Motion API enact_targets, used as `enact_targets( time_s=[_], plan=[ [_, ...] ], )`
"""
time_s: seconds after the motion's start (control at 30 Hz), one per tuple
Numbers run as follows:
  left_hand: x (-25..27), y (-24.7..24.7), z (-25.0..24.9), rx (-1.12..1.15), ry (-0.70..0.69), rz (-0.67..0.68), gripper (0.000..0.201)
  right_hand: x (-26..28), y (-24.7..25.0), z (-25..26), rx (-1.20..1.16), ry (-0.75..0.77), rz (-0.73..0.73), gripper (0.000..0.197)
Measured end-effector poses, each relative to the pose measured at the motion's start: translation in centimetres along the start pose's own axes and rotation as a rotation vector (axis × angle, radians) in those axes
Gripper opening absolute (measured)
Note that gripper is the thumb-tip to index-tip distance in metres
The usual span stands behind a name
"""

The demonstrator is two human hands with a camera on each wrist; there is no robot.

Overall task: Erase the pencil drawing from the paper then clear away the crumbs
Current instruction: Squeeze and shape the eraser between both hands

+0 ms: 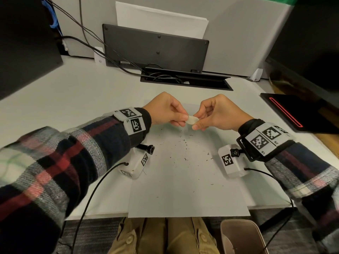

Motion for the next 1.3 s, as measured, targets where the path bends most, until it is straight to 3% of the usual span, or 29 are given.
enact_targets(
  time_s=[0.2,0.27,0.33,0.47,0.57,0.7,0.83,1.0,1.3],
  plan=[
    [0.2,0.0,0.7,-0.031,0.032,0.086,0.021,0.1,0.1,-0.2,0.0,-0.004,-0.031,0.02],
    [0.2,0.3,0.9,-0.061,0.042,0.065,0.022,-0.1,0.5,-0.1,0.016,0.017,-0.072,0.022],
    [0.3,0.3,0.9,-0.03,0.067,0.04,0.006,-0.2,0.8,0.0,0.048,0.032,-0.101,0.024],
    [0.4,-0.1,0.7,0.014,0.1,0.03,0.025,-0.6,0.8,0.2,0.074,0.044,-0.115,0.026],
    [0.5,0.1,0.4,0.063,0.073,-0.004,0.021,-0.8,0.7,0.4,0.078,0.067,-0.116,0.024],
    [0.7,0.8,0.3,0.105,0.057,-0.069,0.017,-0.7,0.5,1.1,0.006,0.115,-0.089,0.006],
    [0.7,1.5,0.1,0.106,0.051,-0.11,0.022,-0.9,0.4,0.7,-0.086,0.089,-0.089,0.007],
    [0.9,2.2,-0.3,0.083,0.002,-0.169,0.014,-0.9,0.1,-0.1,-0.219,0.003,-0.068,0.01],
    [0.9,1.6,-0.5,0.065,-0.017,-0.151,0.027,-0.3,0.3,0.5,-0.242,0.057,-0.103,0.016]
  ],
)
Point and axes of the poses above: each hand's wrist, its own x-axis away from the middle knuckle, its own y-axis out of the back of the hand, z = x × y, the point moved 7 cm from there along -x, towards the middle knuckle, and after that the axes turned 11 degrees about -x, right-handed, at the moved point
